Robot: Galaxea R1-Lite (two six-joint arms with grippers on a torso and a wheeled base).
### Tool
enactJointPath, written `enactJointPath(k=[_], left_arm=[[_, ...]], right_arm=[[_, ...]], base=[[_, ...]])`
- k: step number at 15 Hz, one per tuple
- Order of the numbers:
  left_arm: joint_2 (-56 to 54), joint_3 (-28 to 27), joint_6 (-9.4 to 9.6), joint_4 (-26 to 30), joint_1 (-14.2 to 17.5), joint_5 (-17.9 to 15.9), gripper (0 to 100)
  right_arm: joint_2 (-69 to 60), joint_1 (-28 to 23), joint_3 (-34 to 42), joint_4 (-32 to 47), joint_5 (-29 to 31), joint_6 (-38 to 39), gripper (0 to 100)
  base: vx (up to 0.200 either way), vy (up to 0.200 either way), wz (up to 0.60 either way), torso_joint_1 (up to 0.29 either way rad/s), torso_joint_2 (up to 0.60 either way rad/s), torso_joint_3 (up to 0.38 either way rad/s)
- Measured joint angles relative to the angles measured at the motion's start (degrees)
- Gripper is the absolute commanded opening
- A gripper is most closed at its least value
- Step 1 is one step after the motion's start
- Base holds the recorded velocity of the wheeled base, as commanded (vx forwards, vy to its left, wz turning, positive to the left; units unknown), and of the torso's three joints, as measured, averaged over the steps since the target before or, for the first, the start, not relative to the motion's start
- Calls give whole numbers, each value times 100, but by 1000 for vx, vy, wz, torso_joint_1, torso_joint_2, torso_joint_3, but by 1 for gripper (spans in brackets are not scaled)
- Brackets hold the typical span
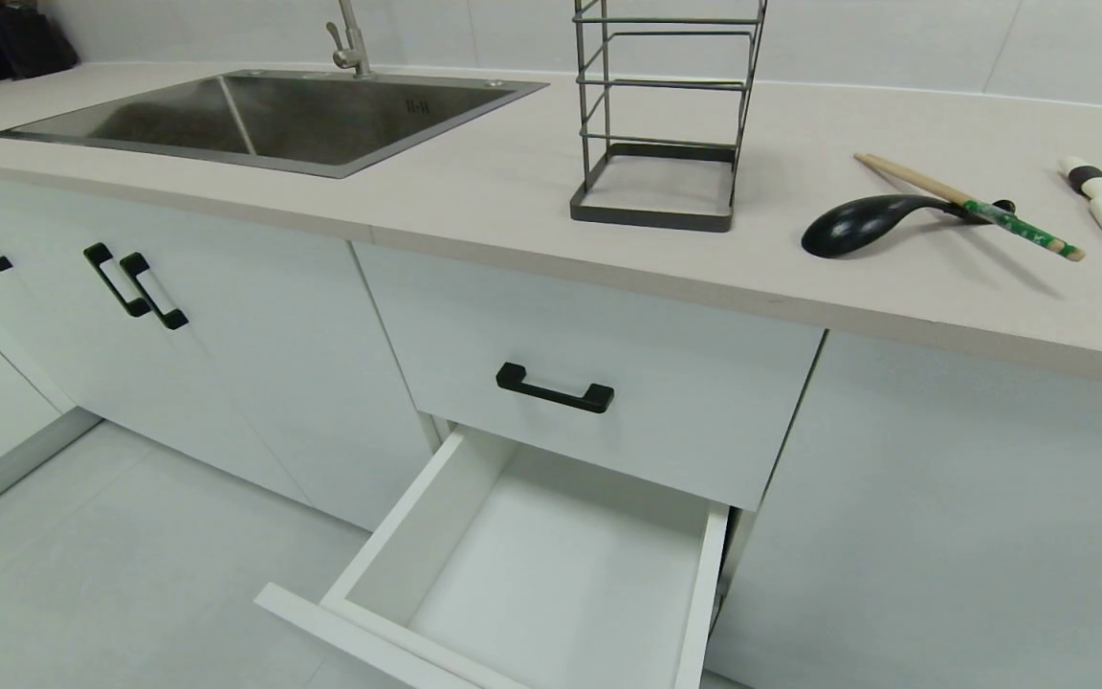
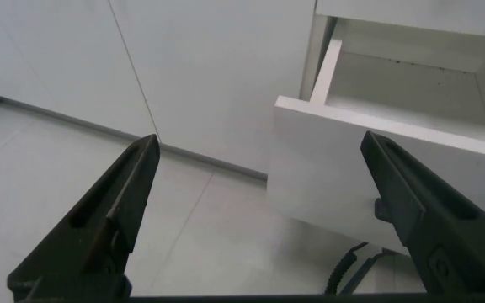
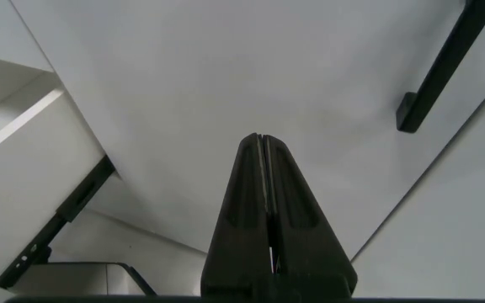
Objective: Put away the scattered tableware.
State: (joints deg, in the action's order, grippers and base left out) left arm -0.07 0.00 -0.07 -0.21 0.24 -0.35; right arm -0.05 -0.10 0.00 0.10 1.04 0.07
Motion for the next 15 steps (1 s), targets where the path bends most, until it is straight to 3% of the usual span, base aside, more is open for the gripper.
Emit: enactJointPath(k=[5,10,15], left_arm=[[0,-2,0,10,0,2,100],[0,0,0,7,0,0,100],[0,-5,0,0,0,2,100]], right_arm=[[0,0,0,0,0,0,0],[0,0,0,0,2,-5,0],[0,0,0,0,0,-5,0]], base=[[0,0,0,13,-23,-5],[0,0,0,217,-126,-109],[0,0,0,216,-618,-216]])
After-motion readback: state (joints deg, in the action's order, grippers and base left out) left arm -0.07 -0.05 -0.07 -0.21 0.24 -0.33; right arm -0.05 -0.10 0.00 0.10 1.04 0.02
